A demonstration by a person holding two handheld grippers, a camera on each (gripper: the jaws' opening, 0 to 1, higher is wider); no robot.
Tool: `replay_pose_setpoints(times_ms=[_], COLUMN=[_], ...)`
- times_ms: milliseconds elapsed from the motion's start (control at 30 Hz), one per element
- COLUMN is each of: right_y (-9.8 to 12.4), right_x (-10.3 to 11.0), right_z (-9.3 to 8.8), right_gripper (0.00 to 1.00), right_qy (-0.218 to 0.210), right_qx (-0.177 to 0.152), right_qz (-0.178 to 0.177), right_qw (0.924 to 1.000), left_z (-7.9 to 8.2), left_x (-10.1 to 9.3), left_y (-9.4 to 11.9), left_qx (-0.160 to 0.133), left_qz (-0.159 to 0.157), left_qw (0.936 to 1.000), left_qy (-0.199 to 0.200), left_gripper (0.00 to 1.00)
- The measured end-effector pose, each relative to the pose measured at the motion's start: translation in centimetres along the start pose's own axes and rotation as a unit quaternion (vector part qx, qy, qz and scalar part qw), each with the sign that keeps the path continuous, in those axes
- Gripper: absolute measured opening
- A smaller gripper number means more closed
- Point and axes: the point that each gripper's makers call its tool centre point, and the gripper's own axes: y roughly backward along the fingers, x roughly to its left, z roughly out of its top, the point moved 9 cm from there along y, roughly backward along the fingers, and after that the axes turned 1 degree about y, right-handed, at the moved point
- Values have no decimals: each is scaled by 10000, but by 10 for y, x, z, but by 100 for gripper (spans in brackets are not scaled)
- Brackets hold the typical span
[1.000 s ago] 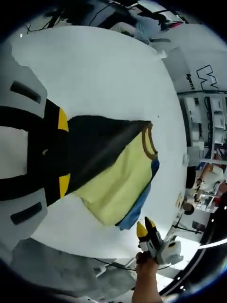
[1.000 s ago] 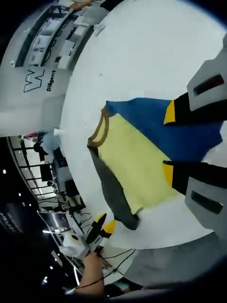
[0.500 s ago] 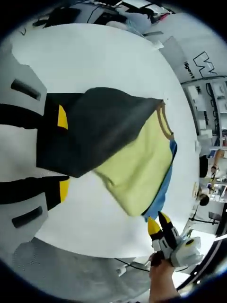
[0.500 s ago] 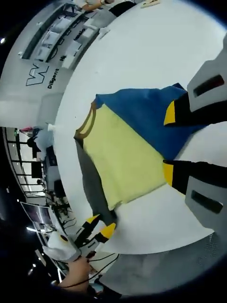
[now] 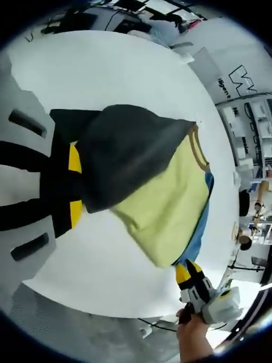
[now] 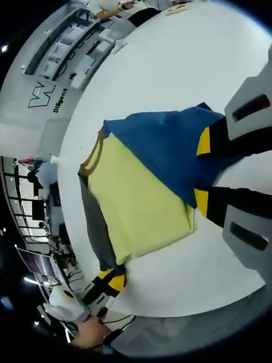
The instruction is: Fold the garment on the visible template until the final outline fits inside the template.
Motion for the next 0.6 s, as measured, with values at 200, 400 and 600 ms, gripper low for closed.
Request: replay_pose_setpoints(times_ms=[200,400,600], right_y=[5,4,-7], right_x=[-3,17,21], right_z=[-3,4,-1], right_gripper=[0,12,13], right_qy=[-87,87,491], right_qx=[-57,-173,167], right_qz=[-64,241,122], right_qw=[9999,9995,9986], left_z=[3,6,12], left_x=[2,16,39], left_y=[10,21,34], left_qx=[-257,-469,-815], left_qz=[-150,-139,-80], left_qw=[9992,9975,9901], left_qy=[258,516,1143], left_gripper=[7,7,7])
